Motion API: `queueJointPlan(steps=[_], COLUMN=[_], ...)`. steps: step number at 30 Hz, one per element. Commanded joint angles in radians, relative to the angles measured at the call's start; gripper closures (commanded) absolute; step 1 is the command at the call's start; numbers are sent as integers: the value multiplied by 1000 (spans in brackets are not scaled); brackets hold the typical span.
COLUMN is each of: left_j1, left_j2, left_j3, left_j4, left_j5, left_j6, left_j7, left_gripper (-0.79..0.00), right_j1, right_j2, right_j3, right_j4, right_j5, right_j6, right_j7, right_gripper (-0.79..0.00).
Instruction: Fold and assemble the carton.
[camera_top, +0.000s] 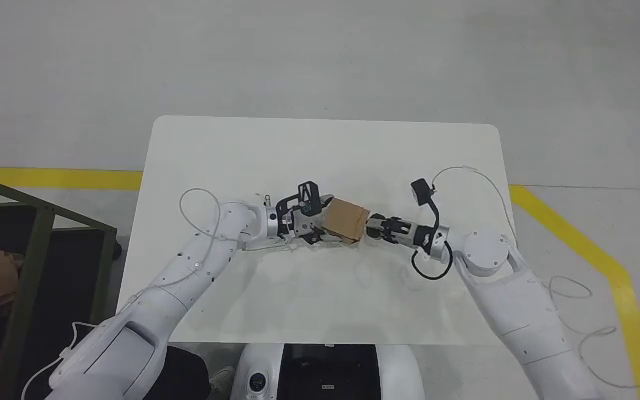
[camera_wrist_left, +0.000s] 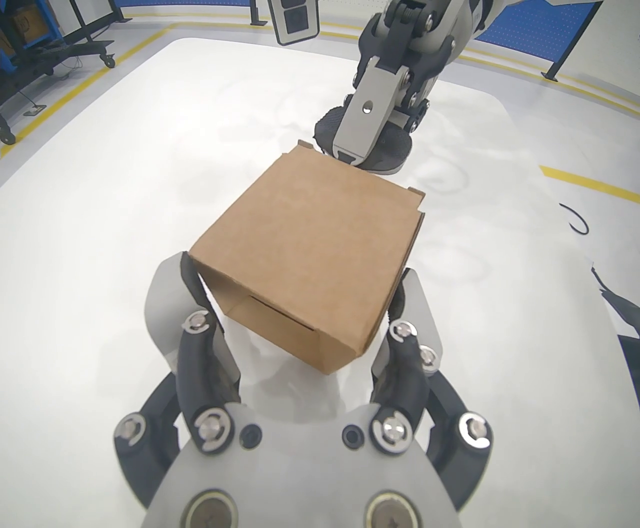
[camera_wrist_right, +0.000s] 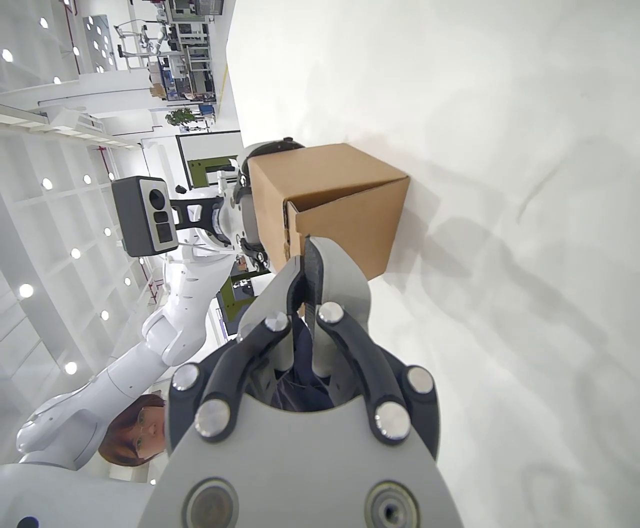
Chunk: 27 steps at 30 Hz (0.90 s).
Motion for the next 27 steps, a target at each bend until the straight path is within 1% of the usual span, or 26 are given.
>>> queueJointPlan(steps=[1, 16, 20, 24, 27], left_j1=[0, -2, -3, -4, -3], left_j2=[0, -1, -1, 1, 3], left_j3=[0, 3, 0, -7, -14], left_j4=[-1, -2, 4, 13, 15], left_j5=[1, 1, 0, -3, -4], left_j6=[0, -3, -2, 2, 3], left_j7=[0, 3, 3, 6, 10], left_gripper=[-650, -656, -659, -668, -711], right_j1=[8, 61, 48, 11, -22], right_j2=[-2, -18, -11, 3, 13], right_j3=[-8, -52, -26, 19, 54], right_j4=[4, 55, 46, 2, -39], right_j5=[1, 12, 9, -10, -17], right_j6=[0, -14, -20, -11, 0], right_j7=[2, 4, -3, -7, -11], right_gripper=[0, 0, 0, 0, 0])
